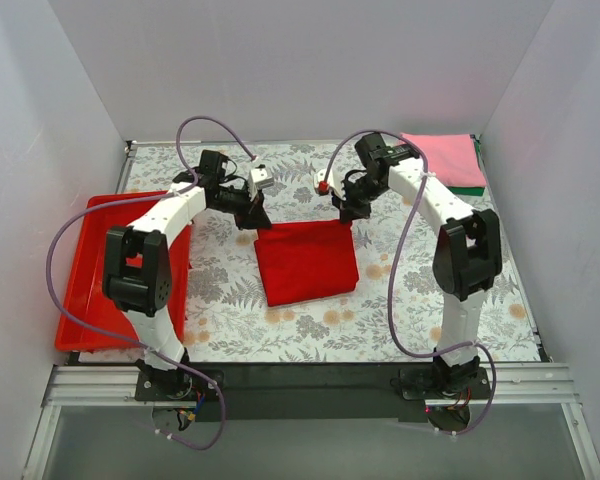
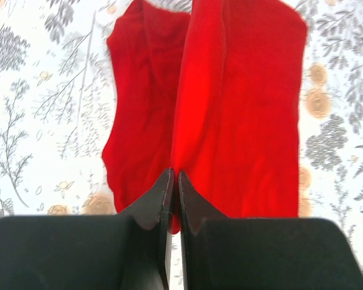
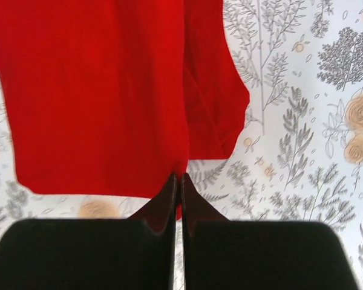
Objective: Fold and stack the t-shirts
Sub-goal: Fold the tshirt
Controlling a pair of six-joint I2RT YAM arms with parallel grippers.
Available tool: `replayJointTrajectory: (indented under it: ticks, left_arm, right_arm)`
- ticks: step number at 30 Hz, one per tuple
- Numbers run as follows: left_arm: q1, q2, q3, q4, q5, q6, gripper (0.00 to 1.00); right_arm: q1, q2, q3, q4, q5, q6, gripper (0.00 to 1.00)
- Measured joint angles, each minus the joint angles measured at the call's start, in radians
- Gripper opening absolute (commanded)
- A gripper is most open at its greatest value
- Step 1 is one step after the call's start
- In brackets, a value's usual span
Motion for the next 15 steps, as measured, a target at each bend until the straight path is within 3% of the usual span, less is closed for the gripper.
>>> replayJointTrajectory:
  ticks: [7,15]
  left_arm:
    - [0.054,0.156,0.045,0.011,0.011,0.021,0.0]
    - [0.071,0.209,0.033,0.09,0.0,-0.003,0.0]
  right_arm:
    - [-0.007,0.211,0.148,0.008,-0.002,-0.019,0.01]
    - [-0.009,0.305,0.21,0.02,-0.011,0.007,0.01]
